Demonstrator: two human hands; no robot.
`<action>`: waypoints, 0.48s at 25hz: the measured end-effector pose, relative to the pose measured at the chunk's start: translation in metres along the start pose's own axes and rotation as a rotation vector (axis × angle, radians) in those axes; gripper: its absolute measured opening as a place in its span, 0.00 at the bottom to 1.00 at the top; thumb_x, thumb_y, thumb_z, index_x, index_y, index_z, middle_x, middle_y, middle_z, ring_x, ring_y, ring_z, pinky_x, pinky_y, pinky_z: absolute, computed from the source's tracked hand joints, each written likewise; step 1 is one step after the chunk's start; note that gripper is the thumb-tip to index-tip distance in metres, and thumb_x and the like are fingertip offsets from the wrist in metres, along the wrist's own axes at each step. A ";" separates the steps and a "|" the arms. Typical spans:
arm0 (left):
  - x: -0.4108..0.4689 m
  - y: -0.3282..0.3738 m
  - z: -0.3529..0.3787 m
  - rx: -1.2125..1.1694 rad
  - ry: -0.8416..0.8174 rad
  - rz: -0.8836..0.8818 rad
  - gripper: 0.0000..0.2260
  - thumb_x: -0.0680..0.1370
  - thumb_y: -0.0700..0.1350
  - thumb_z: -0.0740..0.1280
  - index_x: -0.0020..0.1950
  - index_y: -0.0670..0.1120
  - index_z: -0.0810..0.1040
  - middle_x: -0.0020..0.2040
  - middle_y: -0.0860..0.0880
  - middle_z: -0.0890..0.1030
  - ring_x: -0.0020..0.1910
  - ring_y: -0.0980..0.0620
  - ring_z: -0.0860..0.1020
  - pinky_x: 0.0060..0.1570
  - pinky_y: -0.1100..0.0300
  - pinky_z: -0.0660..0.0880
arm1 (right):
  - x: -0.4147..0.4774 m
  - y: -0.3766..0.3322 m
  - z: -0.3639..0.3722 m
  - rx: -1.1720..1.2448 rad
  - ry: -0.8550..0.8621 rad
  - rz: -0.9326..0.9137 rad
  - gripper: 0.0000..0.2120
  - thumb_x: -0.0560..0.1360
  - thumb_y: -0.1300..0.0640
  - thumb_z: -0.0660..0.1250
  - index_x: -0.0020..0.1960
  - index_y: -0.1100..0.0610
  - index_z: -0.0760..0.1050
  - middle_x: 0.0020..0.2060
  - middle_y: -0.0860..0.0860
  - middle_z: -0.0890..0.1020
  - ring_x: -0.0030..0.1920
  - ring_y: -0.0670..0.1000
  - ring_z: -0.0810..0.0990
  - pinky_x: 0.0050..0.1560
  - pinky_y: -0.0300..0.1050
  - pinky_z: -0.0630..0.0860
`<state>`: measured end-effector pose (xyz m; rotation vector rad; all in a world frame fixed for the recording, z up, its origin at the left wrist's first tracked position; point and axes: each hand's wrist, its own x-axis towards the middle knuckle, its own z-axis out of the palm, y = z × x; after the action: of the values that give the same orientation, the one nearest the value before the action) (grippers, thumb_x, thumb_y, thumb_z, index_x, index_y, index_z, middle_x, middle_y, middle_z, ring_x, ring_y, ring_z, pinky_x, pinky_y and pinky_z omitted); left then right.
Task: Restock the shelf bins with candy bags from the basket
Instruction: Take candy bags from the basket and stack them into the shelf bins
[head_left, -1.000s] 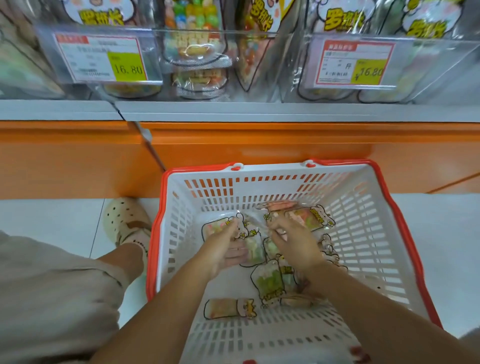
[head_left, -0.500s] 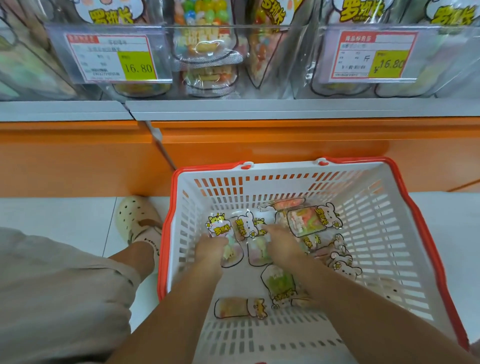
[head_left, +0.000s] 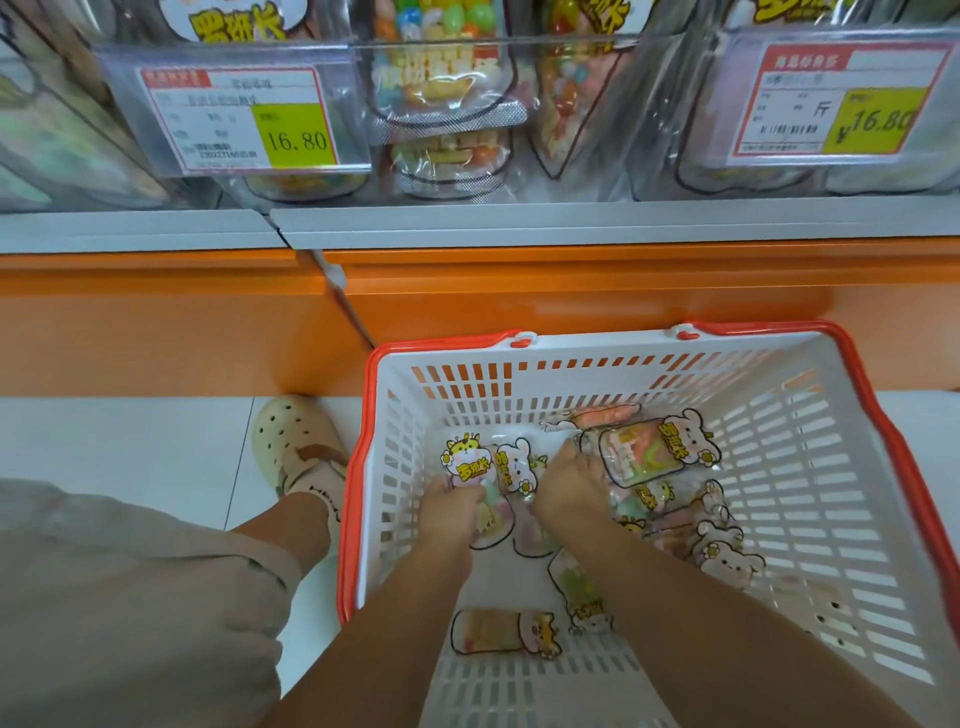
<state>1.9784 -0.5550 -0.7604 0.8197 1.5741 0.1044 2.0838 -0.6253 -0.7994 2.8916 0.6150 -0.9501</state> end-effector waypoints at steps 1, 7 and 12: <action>0.001 0.000 0.000 -0.004 0.001 0.001 0.07 0.74 0.34 0.65 0.42 0.46 0.75 0.39 0.44 0.76 0.39 0.49 0.71 0.35 0.57 0.67 | 0.001 0.000 -0.003 -0.004 -0.028 0.000 0.34 0.73 0.53 0.70 0.72 0.61 0.57 0.68 0.57 0.69 0.70 0.56 0.62 0.67 0.47 0.65; 0.000 0.002 0.000 -0.015 -0.031 0.024 0.07 0.76 0.35 0.65 0.44 0.47 0.76 0.38 0.48 0.75 0.34 0.49 0.69 0.36 0.58 0.65 | -0.005 0.015 -0.017 0.341 -0.056 -0.075 0.13 0.75 0.56 0.68 0.55 0.57 0.67 0.46 0.54 0.76 0.48 0.55 0.76 0.46 0.48 0.74; -0.001 0.007 -0.002 -0.053 -0.106 0.068 0.07 0.77 0.37 0.66 0.44 0.49 0.77 0.48 0.47 0.81 0.46 0.46 0.76 0.42 0.57 0.69 | -0.024 0.031 -0.043 0.754 0.104 -0.135 0.12 0.76 0.61 0.67 0.45 0.53 0.63 0.33 0.49 0.68 0.32 0.49 0.68 0.33 0.43 0.67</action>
<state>1.9789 -0.5500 -0.7553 0.8249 1.4383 0.1486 2.1021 -0.6557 -0.7529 3.6085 0.5512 -1.2833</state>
